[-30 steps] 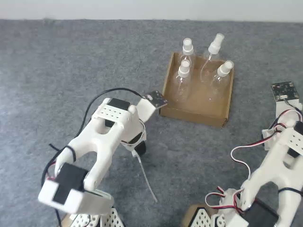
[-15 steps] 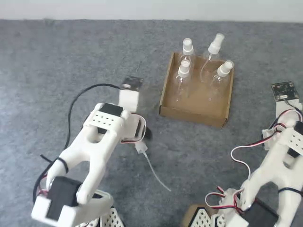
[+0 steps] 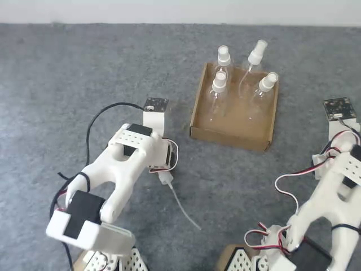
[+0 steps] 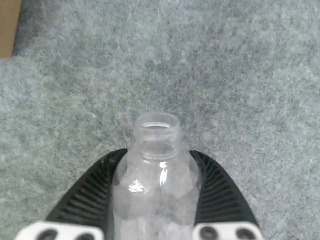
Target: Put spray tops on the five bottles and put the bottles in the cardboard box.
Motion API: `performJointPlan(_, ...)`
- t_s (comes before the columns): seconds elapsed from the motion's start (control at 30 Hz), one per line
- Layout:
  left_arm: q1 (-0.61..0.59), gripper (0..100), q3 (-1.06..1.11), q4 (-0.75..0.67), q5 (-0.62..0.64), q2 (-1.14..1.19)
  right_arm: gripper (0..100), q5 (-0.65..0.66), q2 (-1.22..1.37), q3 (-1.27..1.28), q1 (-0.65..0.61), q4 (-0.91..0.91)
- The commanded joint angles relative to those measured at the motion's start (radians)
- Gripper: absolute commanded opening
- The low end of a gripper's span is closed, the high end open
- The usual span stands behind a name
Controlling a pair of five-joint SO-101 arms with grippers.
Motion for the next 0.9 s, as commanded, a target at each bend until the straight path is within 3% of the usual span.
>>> performJointPlan(0.0,-0.008,13,-0.018,0.009,-0.055,-0.075,5.3,0.011,-0.048,-0.005,0.010,-0.013)
performJointPlan(0.13,-0.008,17,-0.031,0.115,-0.052,-0.178,5.3,0.011,-0.048,-0.005,0.010,-0.013)
performJointPlan(0.33,-0.015,25,0.024,0.110,-0.054,-0.235,5.3,0.011,-0.048,-0.005,0.010,-0.013)
performJointPlan(0.87,0.048,25,0.101,0.072,-0.057,-0.235,5.3,0.011,-0.059,-0.006,0.005,0.018)
